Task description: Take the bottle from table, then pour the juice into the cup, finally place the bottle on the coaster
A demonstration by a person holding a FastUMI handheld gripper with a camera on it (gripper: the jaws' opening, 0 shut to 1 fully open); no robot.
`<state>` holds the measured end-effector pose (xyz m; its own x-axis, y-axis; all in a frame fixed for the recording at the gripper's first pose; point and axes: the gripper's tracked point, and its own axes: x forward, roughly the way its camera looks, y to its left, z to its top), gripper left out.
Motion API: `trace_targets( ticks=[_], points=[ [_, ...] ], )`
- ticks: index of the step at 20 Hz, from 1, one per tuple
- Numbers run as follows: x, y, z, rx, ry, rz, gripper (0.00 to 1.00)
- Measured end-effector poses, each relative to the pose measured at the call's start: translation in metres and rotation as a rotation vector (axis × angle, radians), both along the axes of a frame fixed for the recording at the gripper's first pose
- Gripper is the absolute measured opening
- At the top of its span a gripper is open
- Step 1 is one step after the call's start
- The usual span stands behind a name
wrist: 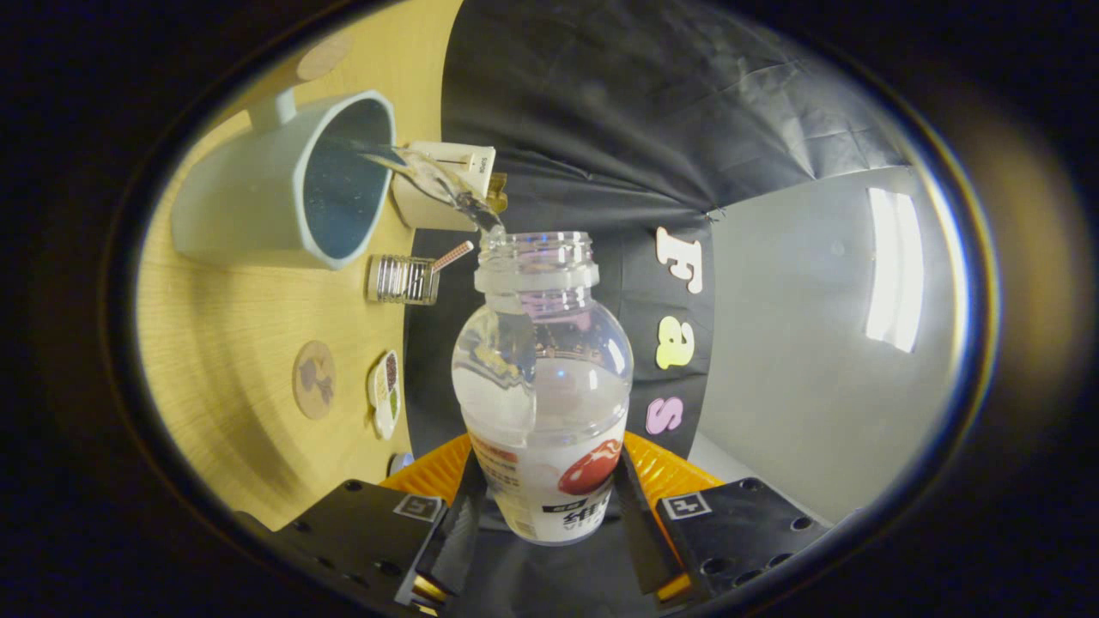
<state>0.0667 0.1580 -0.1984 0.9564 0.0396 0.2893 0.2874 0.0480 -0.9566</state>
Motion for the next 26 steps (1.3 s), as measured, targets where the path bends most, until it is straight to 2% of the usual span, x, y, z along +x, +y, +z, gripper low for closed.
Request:
trace_targets(
  ticks=[26],
  points=[
    [-0.001, 0.006, 0.028, -0.125, -0.056, 0.008, 0.77]
  ],
)
